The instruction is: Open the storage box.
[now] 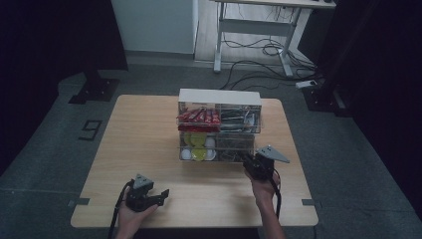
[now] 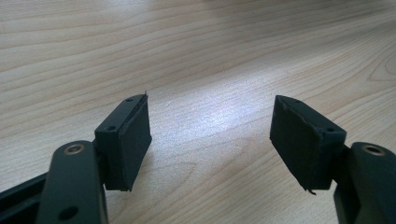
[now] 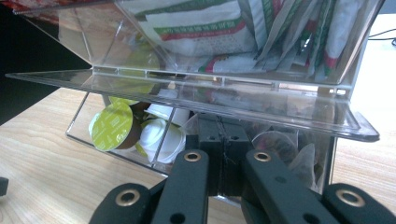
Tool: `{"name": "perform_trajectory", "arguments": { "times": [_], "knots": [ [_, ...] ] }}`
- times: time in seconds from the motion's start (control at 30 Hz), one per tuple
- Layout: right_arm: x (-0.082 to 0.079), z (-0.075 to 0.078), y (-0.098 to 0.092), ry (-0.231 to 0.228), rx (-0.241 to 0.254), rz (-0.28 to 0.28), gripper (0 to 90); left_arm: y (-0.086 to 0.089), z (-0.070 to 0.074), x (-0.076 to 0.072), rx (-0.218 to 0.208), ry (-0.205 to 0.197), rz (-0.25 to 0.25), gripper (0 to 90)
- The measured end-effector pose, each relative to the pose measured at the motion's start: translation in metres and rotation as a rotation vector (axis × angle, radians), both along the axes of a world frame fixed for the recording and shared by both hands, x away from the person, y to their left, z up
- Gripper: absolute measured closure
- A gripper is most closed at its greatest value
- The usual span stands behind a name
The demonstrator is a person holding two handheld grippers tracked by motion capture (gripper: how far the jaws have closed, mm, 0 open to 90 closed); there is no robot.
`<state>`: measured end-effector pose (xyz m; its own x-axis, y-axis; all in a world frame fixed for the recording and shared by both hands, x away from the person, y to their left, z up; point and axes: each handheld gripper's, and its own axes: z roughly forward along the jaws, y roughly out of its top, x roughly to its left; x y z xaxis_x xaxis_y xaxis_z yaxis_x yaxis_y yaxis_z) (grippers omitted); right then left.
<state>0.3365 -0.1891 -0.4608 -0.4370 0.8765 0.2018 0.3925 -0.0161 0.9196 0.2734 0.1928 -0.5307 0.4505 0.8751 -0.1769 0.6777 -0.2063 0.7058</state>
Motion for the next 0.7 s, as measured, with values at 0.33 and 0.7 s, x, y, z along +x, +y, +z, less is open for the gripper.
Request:
{"name": "perform_trajectory", "arguments": {
  "times": [0.33,0.7],
  "knots": [
    [0.006,0.008,0.0,-0.004,0.012,-0.005,88.7,-0.001,0.0,0.0,0.002,0.001,0.002,29.1],
    [0.012,0.021,-0.001,-0.025,0.022,-0.018,88.8,-0.001,-0.001,0.0,0.001,0.002,0.0,29.1]
  ]
}}
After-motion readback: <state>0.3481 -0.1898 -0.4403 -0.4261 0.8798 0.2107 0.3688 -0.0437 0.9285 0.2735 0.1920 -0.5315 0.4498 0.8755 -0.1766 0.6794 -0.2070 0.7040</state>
